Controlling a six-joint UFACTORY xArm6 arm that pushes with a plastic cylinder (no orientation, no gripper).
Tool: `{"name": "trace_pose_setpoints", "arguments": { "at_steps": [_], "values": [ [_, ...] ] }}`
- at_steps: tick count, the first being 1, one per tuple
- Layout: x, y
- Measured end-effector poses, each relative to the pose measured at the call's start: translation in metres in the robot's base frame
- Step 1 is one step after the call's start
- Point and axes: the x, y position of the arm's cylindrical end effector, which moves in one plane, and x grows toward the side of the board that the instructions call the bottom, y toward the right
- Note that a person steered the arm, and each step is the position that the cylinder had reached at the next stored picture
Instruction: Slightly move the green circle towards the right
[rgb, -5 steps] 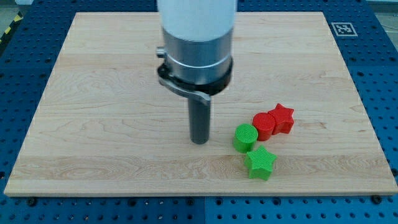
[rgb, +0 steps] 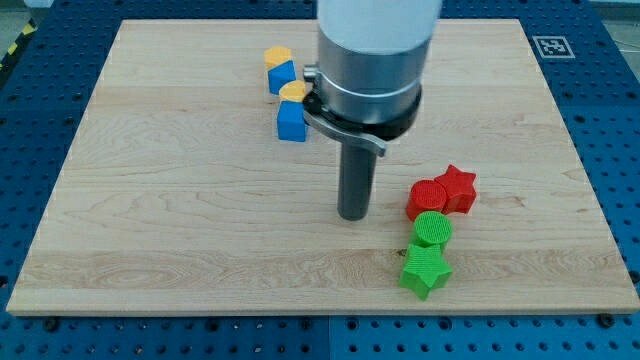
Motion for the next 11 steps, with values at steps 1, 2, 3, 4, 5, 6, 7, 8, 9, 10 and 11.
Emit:
{"name": "trace_pose_setpoints", "arguments": {
  "at_steps": [1,2,3,4,5,6,7,8,9,10,11],
  "values": [
    [-0.021,0.0],
    [-0.038,0.008],
    [-0.062,0.03],
    [-0.074,0.079],
    [-0.073,0.154],
    [-0.041,0.207],
    [0.016,0.218],
    [0.045,0.202],
    [0.04,0.185],
    [0.01,0.181],
    [-0.019,0.172]
  ]
}}
